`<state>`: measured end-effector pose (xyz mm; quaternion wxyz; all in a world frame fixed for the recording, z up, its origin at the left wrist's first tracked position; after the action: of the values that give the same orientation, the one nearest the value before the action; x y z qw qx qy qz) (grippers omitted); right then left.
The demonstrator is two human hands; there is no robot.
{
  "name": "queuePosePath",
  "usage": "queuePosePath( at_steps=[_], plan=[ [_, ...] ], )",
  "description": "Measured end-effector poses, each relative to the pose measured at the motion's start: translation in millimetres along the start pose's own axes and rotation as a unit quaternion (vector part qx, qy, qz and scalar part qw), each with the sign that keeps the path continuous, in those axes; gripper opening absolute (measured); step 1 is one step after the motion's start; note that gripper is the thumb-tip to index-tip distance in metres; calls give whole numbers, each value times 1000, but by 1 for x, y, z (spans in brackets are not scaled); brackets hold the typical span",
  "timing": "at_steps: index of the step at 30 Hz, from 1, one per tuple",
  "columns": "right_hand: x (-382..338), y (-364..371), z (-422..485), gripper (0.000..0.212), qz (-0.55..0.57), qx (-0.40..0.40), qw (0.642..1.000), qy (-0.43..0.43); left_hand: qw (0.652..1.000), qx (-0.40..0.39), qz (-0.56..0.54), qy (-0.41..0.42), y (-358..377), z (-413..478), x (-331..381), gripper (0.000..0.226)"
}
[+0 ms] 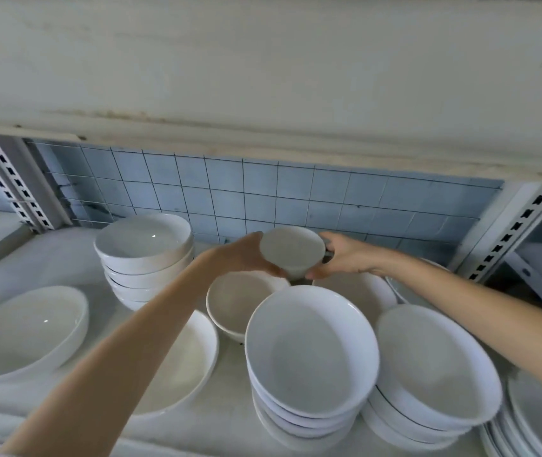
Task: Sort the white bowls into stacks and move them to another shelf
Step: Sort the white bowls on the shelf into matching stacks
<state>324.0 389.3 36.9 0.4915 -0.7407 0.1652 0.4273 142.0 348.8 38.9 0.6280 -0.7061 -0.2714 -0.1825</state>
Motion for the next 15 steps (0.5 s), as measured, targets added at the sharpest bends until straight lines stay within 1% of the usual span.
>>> queuePosePath(
  at_steps=[3,6,8,10,11,14,15],
  plan=[
    [0,1,-1,64,16,9,1000,-2,999,29,1,15,-2,-2,-2,87],
    [-2,-2,0,58,-5,42,999,-3,998,58,4,26,-5,-3,-4,100],
    [-6,-6,1,54,-24,61,998,-4,997,66,-3,32,-6,-6,-3,102],
    [-13,-11,1,62,-43,78,996,-9,996,85,-17,31,-8,-7,-3,95],
    [-17,-13,0,62,-44,85,995,-13,995,93,-26,28,-10,-7,-3,93],
    [-28,-20,-2,50,-34,104,993,-36,991,117,-64,33,-20,-16,3,100],
    [-32,-21,-4,45,-26,106,993,-43,988,121,-86,39,-23,-18,3,95]
  ],
)
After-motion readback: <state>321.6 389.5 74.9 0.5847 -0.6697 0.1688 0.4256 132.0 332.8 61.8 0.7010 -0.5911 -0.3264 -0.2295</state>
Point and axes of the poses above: each hand's wrist, its own z-axis towards the middle knuckle, its own y-axis out of the palm, x = y × z, the point moved 3 cm from there along z, towards the middle knuckle, and after that the axes turned 11 degrees about x, right-handed, at the moved point
